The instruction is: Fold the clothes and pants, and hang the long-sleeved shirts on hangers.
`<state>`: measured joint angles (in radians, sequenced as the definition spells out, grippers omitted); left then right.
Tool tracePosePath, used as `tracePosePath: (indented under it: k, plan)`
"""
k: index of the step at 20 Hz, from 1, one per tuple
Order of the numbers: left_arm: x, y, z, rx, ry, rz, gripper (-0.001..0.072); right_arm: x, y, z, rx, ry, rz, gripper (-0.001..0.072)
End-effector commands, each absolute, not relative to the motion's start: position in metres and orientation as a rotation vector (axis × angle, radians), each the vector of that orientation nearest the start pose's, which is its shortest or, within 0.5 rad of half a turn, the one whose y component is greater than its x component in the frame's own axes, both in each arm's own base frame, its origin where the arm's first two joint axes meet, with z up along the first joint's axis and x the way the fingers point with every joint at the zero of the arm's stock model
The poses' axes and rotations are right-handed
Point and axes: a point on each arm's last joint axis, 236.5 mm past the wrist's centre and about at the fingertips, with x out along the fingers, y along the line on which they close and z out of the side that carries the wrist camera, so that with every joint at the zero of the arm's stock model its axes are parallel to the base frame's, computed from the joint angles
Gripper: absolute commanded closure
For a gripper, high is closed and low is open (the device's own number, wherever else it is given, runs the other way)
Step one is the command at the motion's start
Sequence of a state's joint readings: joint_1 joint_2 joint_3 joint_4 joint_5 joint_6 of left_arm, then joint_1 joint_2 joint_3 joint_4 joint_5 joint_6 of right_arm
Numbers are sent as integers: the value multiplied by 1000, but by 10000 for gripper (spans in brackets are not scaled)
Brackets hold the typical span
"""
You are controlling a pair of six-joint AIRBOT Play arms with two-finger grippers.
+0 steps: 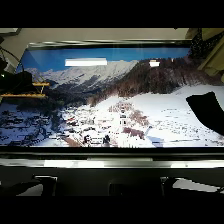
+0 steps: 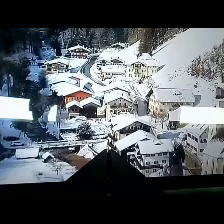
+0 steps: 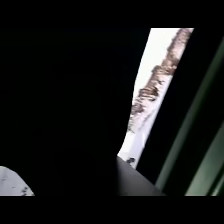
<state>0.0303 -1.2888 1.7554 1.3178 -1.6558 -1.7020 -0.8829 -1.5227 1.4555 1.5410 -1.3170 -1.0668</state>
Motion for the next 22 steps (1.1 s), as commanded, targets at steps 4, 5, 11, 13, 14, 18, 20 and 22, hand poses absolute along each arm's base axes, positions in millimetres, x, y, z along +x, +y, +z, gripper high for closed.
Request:
tracePosePath:
  k: [4, 5, 11, 13, 14, 18, 20, 22]
  plan:
    - [373, -48, 186, -263, 1195, -130, 691, 182, -307, -29, 888, 1330, -1261, 686]
    - [373, -48, 186, -263, 1195, -130, 691, 177, -301, -35, 892, 1352, -1260, 685]
    - [373, -48, 186, -263, 1195, -130, 691, 140, -291, -49, 808, 1467, -1311, 685]
    - [373, -48, 186, -263, 1195, -130, 691, 133, -295, -47, 768, 1486, -1327, 685]
    - [373, -48, 186, -263, 1195, -130, 691, 131, -297, -46, 755, 1489, -1334, 684]
    - [373, -48, 186, -263, 1195, -130, 690, 121, -300, -41, 711, 1519, -1365, 606]
    - [373, -48, 186, -263, 1195, -130, 691, 103, -311, -27, 648, 1510, -1475, 474]
    - [374, -48, 186, -263, 1196, -130, 691, 106, -318, -14, 650, 1418, -1517, 463]
